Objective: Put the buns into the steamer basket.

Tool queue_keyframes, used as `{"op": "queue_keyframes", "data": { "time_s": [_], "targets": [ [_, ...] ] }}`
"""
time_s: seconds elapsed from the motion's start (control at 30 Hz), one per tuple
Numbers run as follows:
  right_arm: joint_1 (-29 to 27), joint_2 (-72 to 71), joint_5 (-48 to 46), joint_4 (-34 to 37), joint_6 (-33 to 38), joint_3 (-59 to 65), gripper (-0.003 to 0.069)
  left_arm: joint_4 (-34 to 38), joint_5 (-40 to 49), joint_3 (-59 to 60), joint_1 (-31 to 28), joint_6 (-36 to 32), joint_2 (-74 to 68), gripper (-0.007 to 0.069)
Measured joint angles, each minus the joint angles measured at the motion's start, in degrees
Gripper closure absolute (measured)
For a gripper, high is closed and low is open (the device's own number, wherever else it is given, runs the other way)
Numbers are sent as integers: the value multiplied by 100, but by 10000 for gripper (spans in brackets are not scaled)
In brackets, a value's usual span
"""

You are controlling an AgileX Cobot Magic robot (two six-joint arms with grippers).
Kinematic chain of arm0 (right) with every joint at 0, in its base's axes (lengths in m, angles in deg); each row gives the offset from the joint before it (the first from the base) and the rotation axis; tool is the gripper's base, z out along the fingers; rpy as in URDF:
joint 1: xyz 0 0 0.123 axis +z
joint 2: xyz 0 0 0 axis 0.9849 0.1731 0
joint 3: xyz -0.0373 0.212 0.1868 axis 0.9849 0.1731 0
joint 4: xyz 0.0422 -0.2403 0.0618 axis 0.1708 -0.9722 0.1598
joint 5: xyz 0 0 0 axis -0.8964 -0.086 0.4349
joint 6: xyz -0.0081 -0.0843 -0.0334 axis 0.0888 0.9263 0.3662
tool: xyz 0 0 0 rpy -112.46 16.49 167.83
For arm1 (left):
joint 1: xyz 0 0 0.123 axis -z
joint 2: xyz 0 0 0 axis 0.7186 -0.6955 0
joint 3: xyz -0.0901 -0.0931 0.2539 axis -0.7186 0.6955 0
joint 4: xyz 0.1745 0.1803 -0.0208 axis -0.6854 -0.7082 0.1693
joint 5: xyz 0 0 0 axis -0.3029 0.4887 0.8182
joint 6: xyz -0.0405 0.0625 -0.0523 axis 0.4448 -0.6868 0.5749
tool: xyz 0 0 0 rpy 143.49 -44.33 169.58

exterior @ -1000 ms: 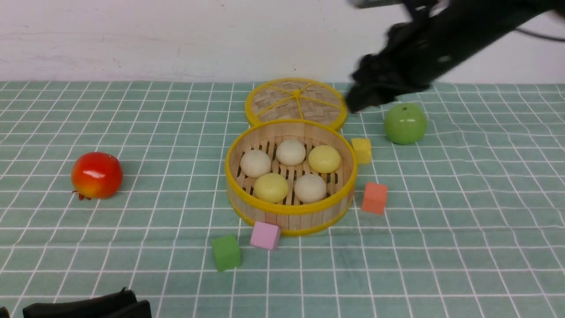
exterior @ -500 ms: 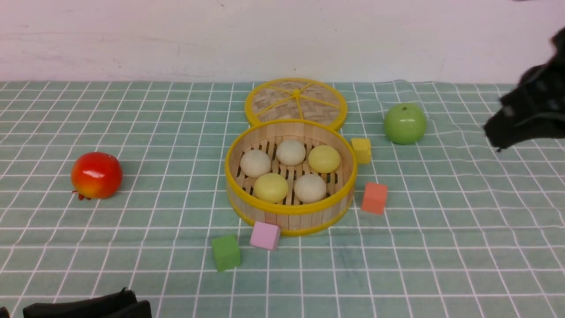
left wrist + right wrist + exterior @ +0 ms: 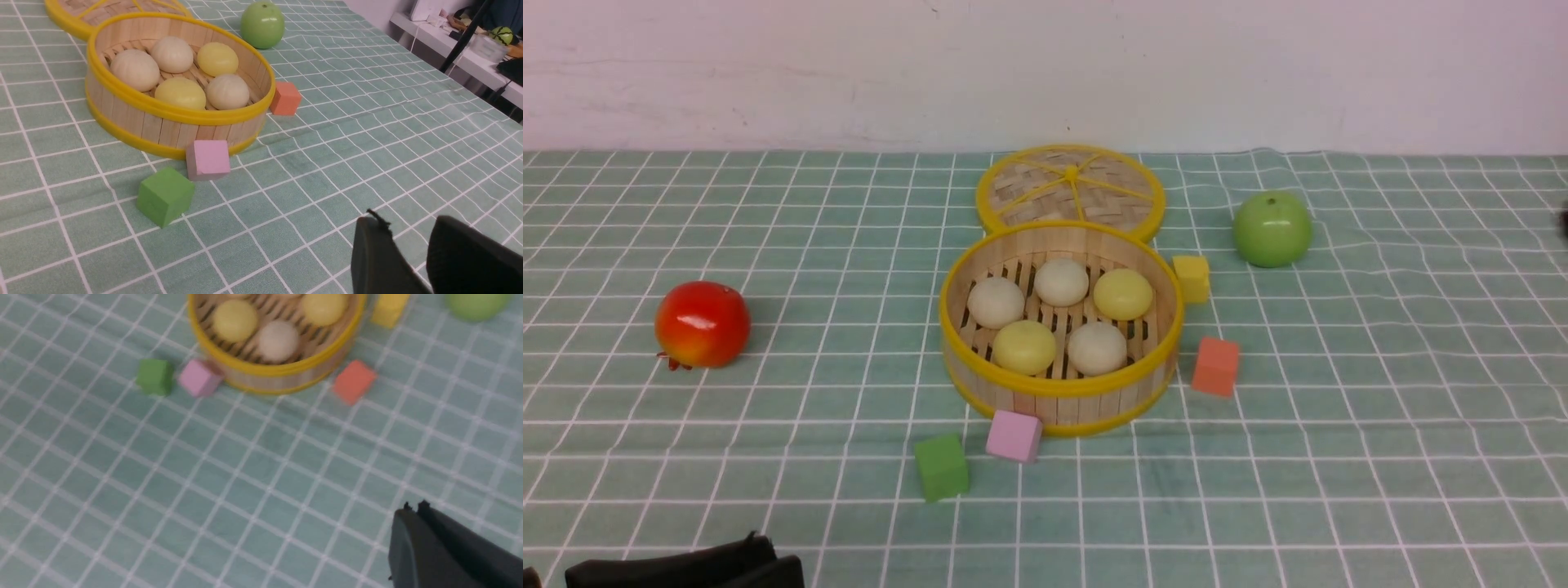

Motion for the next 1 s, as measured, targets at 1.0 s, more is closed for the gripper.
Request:
{"op": "queue_keyframes", "data": {
  "time_s": [1.0],
  "targets": [
    [-1798,-5747,4427,-644,-682,7785,662,0,21,0,0,0,0,410]
  ]
}}
